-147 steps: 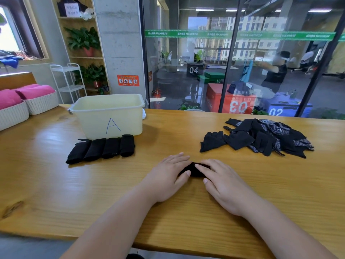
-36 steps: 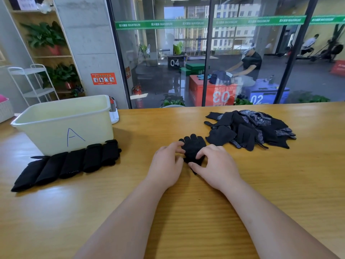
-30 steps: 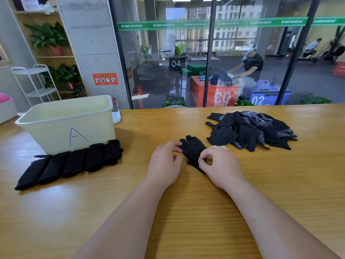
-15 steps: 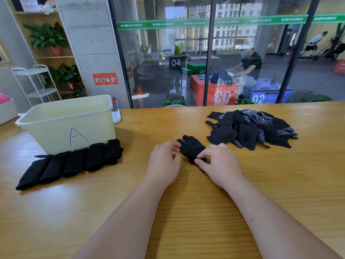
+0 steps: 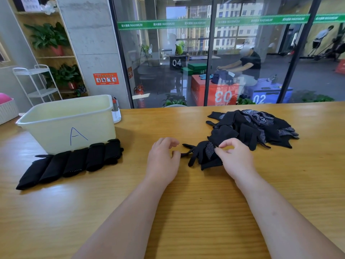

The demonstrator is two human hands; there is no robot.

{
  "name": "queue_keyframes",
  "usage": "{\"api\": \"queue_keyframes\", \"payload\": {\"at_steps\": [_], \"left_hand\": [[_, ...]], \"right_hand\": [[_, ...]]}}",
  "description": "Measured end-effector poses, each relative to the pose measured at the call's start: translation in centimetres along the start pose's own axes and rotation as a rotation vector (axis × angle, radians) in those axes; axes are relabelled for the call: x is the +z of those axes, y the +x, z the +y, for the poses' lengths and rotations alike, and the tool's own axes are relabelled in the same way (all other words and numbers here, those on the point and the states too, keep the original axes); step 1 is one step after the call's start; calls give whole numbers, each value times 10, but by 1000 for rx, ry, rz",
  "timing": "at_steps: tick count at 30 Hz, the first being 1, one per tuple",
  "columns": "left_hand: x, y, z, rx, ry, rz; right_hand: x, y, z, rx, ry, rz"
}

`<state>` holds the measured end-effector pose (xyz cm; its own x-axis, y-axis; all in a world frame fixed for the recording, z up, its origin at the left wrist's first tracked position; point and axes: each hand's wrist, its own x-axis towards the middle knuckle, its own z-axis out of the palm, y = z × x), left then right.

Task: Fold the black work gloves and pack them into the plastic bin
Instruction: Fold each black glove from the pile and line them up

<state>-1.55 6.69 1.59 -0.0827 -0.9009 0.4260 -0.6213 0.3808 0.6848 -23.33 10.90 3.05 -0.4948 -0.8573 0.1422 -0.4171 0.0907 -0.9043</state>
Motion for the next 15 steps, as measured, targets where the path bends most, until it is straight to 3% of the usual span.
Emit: {"api": "queue_keyframes", "payload": {"at_steps": [4, 7, 12, 15], "left_hand": [[1, -3, 3, 55, -60, -50], [2, -4, 3, 95, -39, -96], [3, -3, -1, 77, -33, -119], [4, -3, -3, 72, -17, -137]], "right_hand": [[-1, 0, 4, -77, -3, -56], [-3, 5, 13, -191, -290, -93], [-1, 3, 14, -193, -795, -166], [-2, 0, 10, -180, -928, -152]]}}
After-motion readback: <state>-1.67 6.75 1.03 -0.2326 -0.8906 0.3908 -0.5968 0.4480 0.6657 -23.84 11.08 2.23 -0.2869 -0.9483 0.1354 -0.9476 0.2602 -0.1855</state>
